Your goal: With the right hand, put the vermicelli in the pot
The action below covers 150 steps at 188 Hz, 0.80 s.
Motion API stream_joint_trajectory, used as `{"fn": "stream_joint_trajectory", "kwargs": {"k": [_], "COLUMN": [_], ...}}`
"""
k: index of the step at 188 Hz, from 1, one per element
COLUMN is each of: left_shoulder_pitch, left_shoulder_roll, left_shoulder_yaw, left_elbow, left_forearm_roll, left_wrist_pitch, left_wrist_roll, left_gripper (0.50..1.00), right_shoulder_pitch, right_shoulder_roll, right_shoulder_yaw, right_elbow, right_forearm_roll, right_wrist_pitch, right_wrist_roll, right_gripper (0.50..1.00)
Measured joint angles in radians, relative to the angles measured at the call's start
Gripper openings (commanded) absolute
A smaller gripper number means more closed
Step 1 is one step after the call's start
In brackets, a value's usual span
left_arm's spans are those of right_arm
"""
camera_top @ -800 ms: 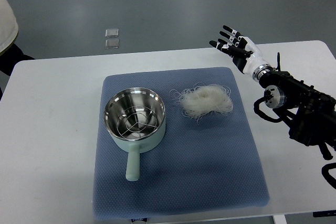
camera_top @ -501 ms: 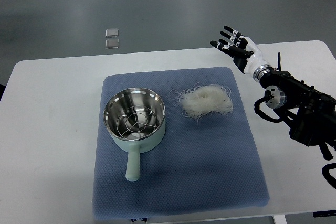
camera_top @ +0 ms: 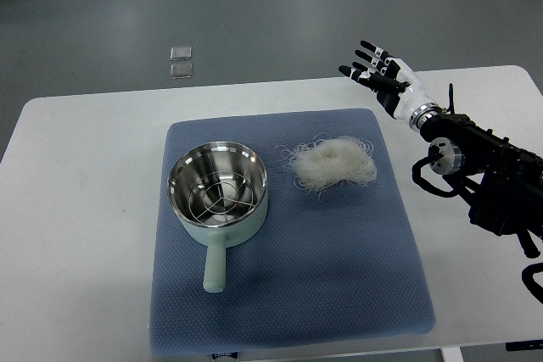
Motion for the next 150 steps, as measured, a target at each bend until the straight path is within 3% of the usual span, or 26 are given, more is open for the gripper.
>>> {"fn": "stream_joint_trajectory", "kwargs": {"k": [150], "left_shoulder_pitch": [-0.002], "left_shoulder_roll": [0.000], "left_shoulder_yaw": [0.000], "left_elbow": [0.000], "left_forearm_roll": [-0.002], "left_wrist_pitch": [0.000], "left_wrist_roll": [0.000], "left_gripper": [1.000], "right_shoulder_pitch": [0.010], "right_shoulder_roll": [0.002], "right_shoulder_yaw": [-0.024], "right_elbow": [0.001], "right_forearm_roll": [-0.015], "right_wrist_pitch": [0.002], "right_wrist_roll": [0.000], "right_gripper": [0.924]}}
